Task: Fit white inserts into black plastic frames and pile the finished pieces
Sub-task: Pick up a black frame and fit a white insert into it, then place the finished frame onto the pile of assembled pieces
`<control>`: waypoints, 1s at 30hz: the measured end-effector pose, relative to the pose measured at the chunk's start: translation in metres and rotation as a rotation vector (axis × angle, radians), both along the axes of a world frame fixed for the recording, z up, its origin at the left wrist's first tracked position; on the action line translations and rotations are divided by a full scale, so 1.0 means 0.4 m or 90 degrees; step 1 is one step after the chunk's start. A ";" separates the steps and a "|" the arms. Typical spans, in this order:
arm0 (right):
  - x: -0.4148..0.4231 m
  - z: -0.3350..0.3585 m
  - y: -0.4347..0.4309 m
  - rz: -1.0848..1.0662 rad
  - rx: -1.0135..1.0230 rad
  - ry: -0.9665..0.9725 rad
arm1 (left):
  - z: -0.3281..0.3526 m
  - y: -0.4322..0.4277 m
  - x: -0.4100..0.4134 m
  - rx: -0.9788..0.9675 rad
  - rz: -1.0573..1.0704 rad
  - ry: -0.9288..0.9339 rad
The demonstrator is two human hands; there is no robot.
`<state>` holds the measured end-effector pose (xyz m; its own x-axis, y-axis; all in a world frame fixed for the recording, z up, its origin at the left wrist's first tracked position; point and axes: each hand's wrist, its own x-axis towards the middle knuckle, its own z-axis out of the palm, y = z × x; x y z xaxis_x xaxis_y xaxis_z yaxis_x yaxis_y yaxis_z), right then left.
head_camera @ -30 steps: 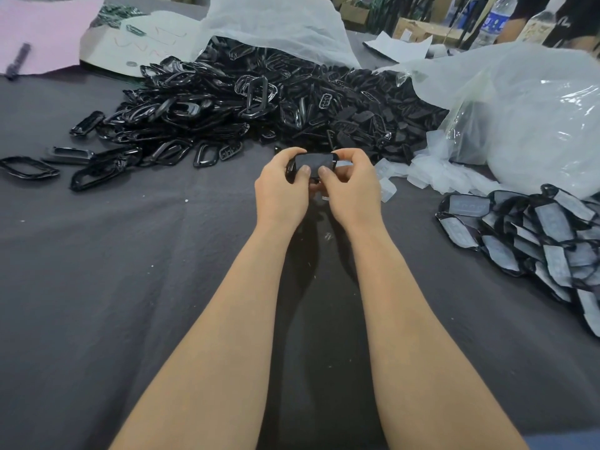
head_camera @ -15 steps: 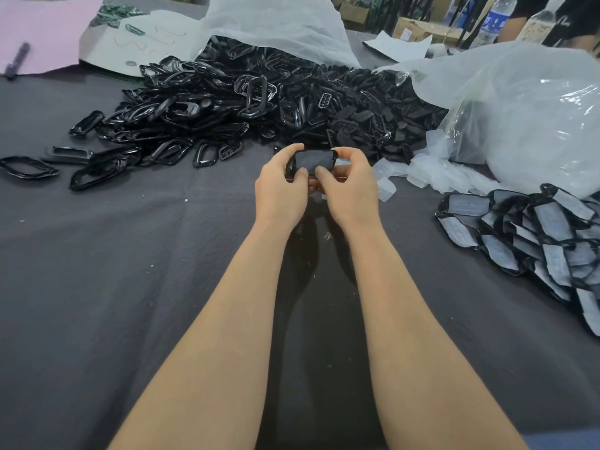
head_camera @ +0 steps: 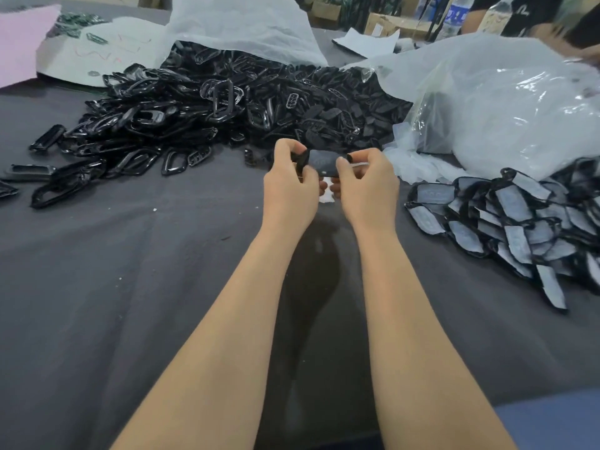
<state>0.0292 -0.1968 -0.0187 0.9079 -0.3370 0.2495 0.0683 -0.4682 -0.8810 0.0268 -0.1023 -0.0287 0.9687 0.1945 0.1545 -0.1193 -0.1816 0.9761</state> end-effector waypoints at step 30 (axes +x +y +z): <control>-0.003 0.011 -0.052 -0.070 -0.144 0.031 | 0.040 -0.095 0.054 -0.098 0.106 -0.045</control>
